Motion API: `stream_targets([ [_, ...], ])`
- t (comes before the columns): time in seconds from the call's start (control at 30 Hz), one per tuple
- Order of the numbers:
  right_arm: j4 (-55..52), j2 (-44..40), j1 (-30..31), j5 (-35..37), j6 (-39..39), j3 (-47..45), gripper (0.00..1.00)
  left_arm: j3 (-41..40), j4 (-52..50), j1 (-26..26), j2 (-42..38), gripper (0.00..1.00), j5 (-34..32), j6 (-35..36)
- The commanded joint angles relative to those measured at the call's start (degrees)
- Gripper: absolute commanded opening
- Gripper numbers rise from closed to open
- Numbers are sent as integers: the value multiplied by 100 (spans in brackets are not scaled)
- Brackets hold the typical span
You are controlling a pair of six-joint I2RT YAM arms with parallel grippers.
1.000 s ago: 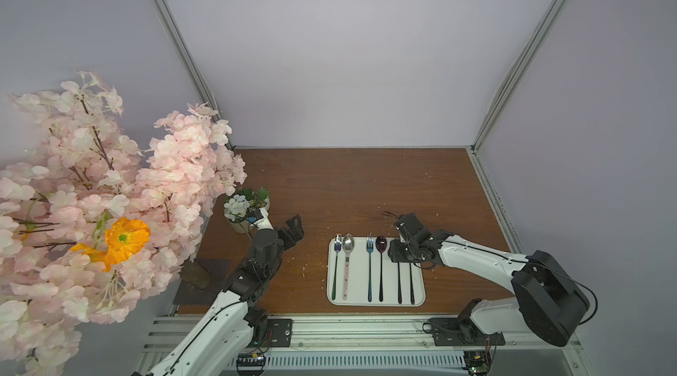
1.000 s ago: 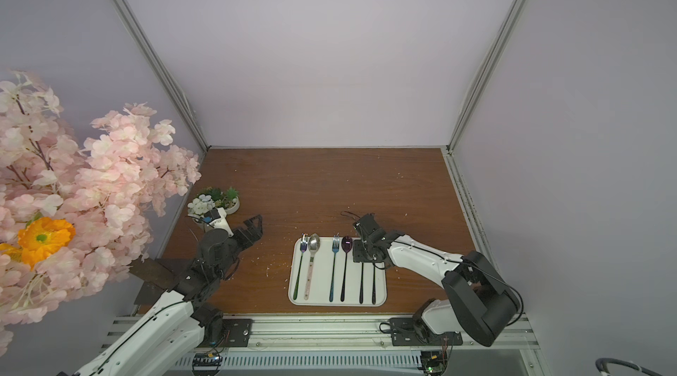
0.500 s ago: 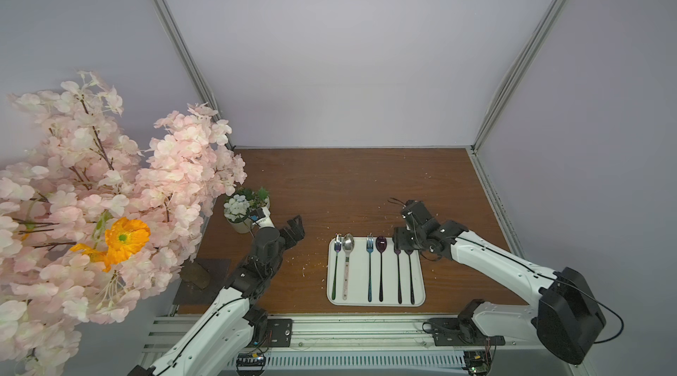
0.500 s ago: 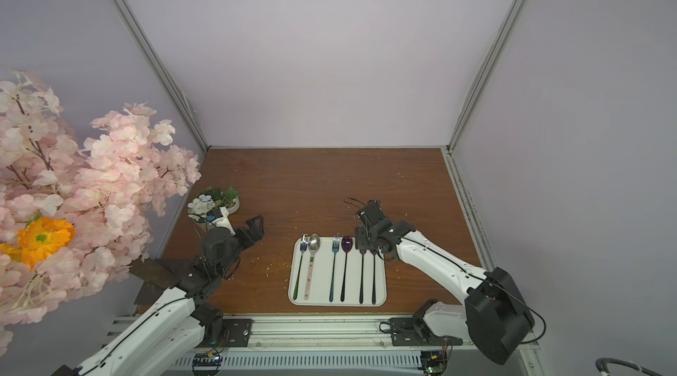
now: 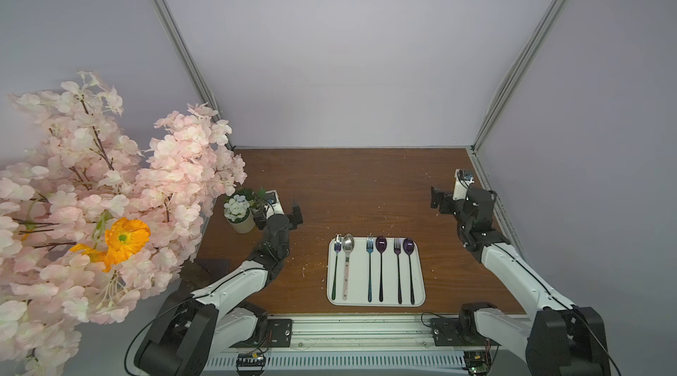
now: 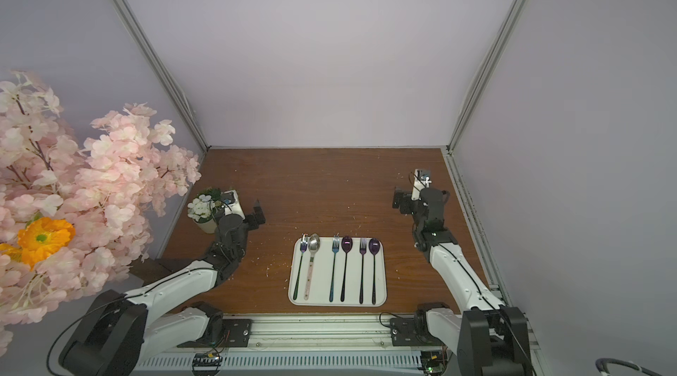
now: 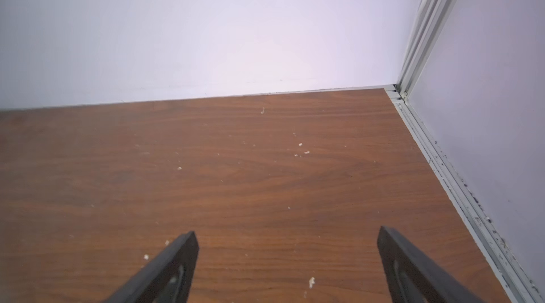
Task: Set the spoon and fork side by side
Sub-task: Pick up the fork at the center of the board.
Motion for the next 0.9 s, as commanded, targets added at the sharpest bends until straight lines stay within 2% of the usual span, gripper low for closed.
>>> stream_targets([
  [0.0, 3187, 307, -60, -444, -767, -824, 99, -319, 1335, 257, 239, 99, 166, 911],
  [0.1, 4233, 818, -88, -478, -765, -1318, 99, -662, 1869, 609, 400, 99, 652, 736],
  [0.2, 4616, 1191, -118, -563, -659, -1547, 99, -999, 2744, 738, 686, 99, 716, 1079],
  [0.3, 5275, 1628, -112, -419, -626, -1760, 99, -1160, 3370, 872, 880, 99, 1209, 1210],
  [0.5, 6562, 2591, -112, -255, -534, -1951, 99, -1524, 5353, 1341, 2136, 99, 1705, 1044],
  [0.53, 6473, 2555, -119, -220, -520, -1951, 99, -1522, 5636, 1363, 2328, 99, 1699, 1057],
  [0.6, 5969, 2423, -119, -191, -553, -1804, 99, -1371, 5344, 1385, 2294, 99, 1677, 996],
  [0.67, 5569, 2514, -121, -109, -500, -1541, 99, -823, 4093, 1593, 2110, 99, 1598, 663],
  [0.7, 5506, 2533, -114, -91, -496, -1470, 99, -570, 3545, 1781, 2121, 99, 1787, 450],
  [0.73, 5508, 2514, -112, -87, -484, -1493, 99, -589, 3419, 2003, 2078, 99, 2143, 346],
  [0.87, 5527, 2528, -112, -91, -487, -1494, 99, -586, 3364, 2056, 2047, 99, 2191, 342],
])
